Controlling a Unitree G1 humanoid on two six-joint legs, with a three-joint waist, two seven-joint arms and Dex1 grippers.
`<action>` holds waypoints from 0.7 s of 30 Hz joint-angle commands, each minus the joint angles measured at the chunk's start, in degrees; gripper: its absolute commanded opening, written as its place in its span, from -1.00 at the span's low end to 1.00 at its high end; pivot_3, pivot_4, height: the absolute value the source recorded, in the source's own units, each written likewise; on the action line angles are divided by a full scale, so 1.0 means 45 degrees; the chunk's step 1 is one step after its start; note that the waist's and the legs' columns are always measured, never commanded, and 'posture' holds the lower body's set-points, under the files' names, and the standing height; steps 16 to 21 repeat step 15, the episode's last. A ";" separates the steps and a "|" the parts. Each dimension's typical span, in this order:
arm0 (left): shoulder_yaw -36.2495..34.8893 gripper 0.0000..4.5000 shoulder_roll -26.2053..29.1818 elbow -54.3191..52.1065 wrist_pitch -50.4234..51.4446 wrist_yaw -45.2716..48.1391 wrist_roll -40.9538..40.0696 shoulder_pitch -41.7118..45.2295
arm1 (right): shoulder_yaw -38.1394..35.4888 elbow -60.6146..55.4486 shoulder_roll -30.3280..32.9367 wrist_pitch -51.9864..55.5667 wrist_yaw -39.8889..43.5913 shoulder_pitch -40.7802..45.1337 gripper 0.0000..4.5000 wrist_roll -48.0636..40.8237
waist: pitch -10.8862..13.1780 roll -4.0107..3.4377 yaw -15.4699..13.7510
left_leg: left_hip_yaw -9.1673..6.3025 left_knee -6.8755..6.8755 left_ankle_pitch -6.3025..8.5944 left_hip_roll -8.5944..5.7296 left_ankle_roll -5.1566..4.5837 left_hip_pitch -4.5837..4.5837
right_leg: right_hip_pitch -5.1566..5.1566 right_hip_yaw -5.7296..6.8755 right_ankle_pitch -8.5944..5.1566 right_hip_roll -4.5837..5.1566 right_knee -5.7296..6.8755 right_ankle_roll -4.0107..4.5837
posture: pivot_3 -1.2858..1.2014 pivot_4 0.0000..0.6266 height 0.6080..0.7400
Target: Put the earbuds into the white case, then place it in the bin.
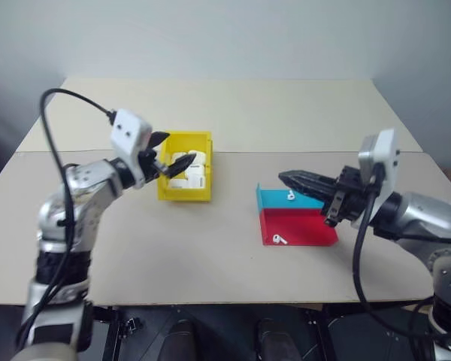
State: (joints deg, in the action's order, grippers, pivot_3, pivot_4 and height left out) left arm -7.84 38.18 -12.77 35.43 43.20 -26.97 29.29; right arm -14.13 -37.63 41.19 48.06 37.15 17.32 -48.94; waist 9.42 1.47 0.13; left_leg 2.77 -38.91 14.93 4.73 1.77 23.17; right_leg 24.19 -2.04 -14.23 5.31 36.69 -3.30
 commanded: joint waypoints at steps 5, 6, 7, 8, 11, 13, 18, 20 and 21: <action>-0.3136 0.98 0.3083 -0.2567 0.0042 0.4868 -0.3188 -0.3727 | 0.0699 0.1301 0.1695 -0.3847 0.3272 -0.1968 -1.00 0.3170 | 0.0001 0.0002 0.0093 | 0.0010 -0.0009 0.0000 0.0005 0.0001 -0.0019 | -0.0004 -0.0007 -0.0004 0.0000 -0.0048 0.0003 | 0.03 -0.52 1.00; -0.3384 0.98 0.3358 -0.2721 0.0035 0.5106 -0.3350 -0.4103 | 0.0796 0.1492 0.1940 -0.4256 0.3632 -0.2158 -1.00 0.3506 | 0.0001 0.0002 0.0063 | 0.0013 -0.0007 0.0000 0.0004 0.0001 -0.0022 | -0.0004 -0.0009 -0.0004 0.0001 -0.0044 0.0003 | 0.03 -0.52 1.00; -0.3675 0.98 0.3554 -0.2897 0.0176 0.5146 -0.3590 -0.4416 | 0.0677 0.1718 0.2128 -0.4301 0.4014 -0.2240 -1.00 0.3362 | 0.0001 0.0004 0.0042 | 0.0013 -0.0006 0.0000 0.0005 0.0001 -0.0045 | -0.0023 -0.0008 -0.0007 0.0001 -0.0043 0.0006 | 0.03 -0.52 1.00; -0.3850 0.98 0.3650 -0.3018 0.0268 0.5105 -0.3787 -0.4601 | 0.0540 0.1879 0.2193 -0.4311 0.4258 -0.2281 -1.00 0.3177 | 0.0001 0.0004 0.0034 | 0.0014 -0.0006 0.0000 0.0005 0.0000 -0.0061 | -0.0036 -0.0008 -0.0009 0.0000 -0.0043 0.0008 | 0.03 -0.52 1.00; -0.4406 0.98 0.3777 -0.3559 0.0515 0.5009 -0.4334 -0.5202 | 0.0176 0.2054 0.2516 -0.4388 0.4718 -0.2254 -1.00 0.3031 | 0.0001 0.0005 0.0039 | 0.0018 -0.0006 0.0000 0.0004 0.0001 -0.0066 | -0.0033 -0.0020 -0.0009 0.0000 -0.0031 0.0009 | 0.03 -0.52 1.00; -0.4554 0.98 0.3742 -0.3998 0.0571 0.4867 -0.4507 -0.5578 | -0.0113 0.2016 0.2589 -0.4369 0.4914 -0.2188 -1.00 0.2772 | 0.0001 0.0005 0.0042 | 0.0019 -0.0003 0.0001 0.0005 0.0000 -0.0064 | -0.0029 -0.0021 -0.0009 -0.0002 -0.0032 0.0009 | 0.03 -0.52 1.00; -0.4617 0.98 0.3708 -0.4199 0.0861 0.4595 -0.4868 -0.5735 | -0.0273 0.1968 0.2640 -0.4291 0.5106 -0.2122 -1.00 0.2571 | 0.0001 0.0005 0.0040 | 0.0023 0.0001 0.0001 0.0005 -0.0001 -0.0063 | -0.0026 -0.0025 -0.0009 -0.0002 -0.0034 0.0009 | 0.03 -0.52 1.00; -0.4617 0.98 0.3708 -0.4199 0.0861 0.4595 -0.4868 -0.5735 | -0.0273 0.1968 0.2640 -0.4291 0.5106 -0.2122 -1.00 0.2571 | 0.0001 0.0005 0.0040 | 0.0023 0.0001 0.0001 0.0005 -0.0001 -0.0063 | -0.0026 -0.0025 -0.0009 -0.0002 -0.0034 0.0009 | 0.03 -0.52 1.00; -0.4617 0.98 0.3708 -0.4199 0.0861 0.4595 -0.4868 -0.5735 | -0.0273 0.1968 0.2640 -0.4291 0.5106 -0.2122 -1.00 0.2571 | 0.0001 0.0005 0.0040 | 0.0023 0.0001 0.0001 0.0005 -0.0001 -0.0063 | -0.0026 -0.0025 -0.0009 -0.0002 -0.0034 0.0009 | 0.03 -0.52 1.00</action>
